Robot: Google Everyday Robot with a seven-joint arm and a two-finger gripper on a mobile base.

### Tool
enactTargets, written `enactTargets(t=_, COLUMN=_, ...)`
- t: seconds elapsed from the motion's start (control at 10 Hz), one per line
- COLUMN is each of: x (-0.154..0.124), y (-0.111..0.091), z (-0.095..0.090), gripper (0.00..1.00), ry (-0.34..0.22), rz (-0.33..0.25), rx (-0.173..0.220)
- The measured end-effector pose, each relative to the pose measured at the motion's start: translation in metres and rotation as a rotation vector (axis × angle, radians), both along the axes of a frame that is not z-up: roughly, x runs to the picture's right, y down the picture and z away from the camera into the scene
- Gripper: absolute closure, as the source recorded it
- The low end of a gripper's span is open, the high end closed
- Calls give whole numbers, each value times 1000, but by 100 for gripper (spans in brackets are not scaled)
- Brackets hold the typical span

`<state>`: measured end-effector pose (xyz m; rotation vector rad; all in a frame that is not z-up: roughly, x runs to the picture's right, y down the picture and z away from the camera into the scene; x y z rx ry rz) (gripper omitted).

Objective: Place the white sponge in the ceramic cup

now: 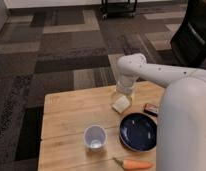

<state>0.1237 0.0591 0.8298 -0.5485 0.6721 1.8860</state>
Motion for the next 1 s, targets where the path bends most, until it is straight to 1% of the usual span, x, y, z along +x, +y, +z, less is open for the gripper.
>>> enactTargets(t=0.2, x=1, y=0, z=7, gripper=35, ry=6, rz=-7, rx=-1)
enactTargets(t=0.5, x=-5, y=12, z=18, gripper=35, ry=12, rz=-1, rx=-17)
enactTargets(t=0.7, x=-10, y=20, z=24, gripper=35, ry=-1, rz=25, rx=-20)
enactTargets(t=0.9, x=-4, y=26, z=27, gripper=35, ry=4, rz=52, rx=-22)
enactTargets(t=1.0, x=3, y=27, z=26, gripper=35, ry=16, rz=68, rx=-19)
